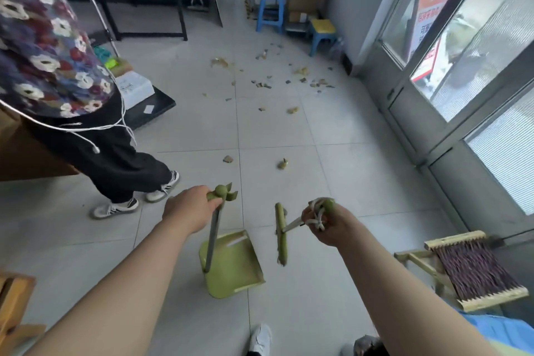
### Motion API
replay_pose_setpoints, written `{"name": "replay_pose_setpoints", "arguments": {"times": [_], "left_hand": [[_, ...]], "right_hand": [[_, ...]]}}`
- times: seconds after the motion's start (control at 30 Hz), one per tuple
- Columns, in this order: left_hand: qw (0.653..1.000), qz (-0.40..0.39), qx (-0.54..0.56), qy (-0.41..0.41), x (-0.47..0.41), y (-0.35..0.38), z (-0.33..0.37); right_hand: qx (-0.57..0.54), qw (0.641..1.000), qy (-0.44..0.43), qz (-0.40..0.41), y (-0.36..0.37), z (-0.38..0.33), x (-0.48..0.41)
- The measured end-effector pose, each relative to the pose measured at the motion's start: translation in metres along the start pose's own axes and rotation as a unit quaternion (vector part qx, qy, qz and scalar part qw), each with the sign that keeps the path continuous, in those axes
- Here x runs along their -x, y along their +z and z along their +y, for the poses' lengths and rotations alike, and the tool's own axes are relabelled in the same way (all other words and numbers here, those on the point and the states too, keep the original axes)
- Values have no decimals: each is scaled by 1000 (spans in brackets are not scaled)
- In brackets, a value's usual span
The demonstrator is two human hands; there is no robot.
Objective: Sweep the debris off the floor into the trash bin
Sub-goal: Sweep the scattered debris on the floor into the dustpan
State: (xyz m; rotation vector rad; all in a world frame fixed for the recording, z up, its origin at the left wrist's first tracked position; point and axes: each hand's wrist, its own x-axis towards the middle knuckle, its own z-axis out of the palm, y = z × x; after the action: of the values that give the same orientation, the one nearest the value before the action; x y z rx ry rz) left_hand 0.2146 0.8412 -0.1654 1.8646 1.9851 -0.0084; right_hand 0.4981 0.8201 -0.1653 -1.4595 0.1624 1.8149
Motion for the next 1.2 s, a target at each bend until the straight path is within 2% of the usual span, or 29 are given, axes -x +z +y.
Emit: {"name": "replay_pose_setpoints", "arguments": {"times": [0.23, 0.5, 0.8, 1.2], "left_hand": [[999, -2, 34, 19, -77, -8, 51], [997, 14, 67, 35, -182, -26, 86], [996, 6, 72, 47, -320, -67, 112], [995, -30, 65, 63, -458, -90, 135]], "right_hand": [[-15, 999, -34, 20, 0, -69, -36], [-86, 995, -38, 28, 7, -128, -99], [-195, 976, -35, 88, 71, -201, -171], [-235, 960, -63, 137, 140, -275, -269]]}}
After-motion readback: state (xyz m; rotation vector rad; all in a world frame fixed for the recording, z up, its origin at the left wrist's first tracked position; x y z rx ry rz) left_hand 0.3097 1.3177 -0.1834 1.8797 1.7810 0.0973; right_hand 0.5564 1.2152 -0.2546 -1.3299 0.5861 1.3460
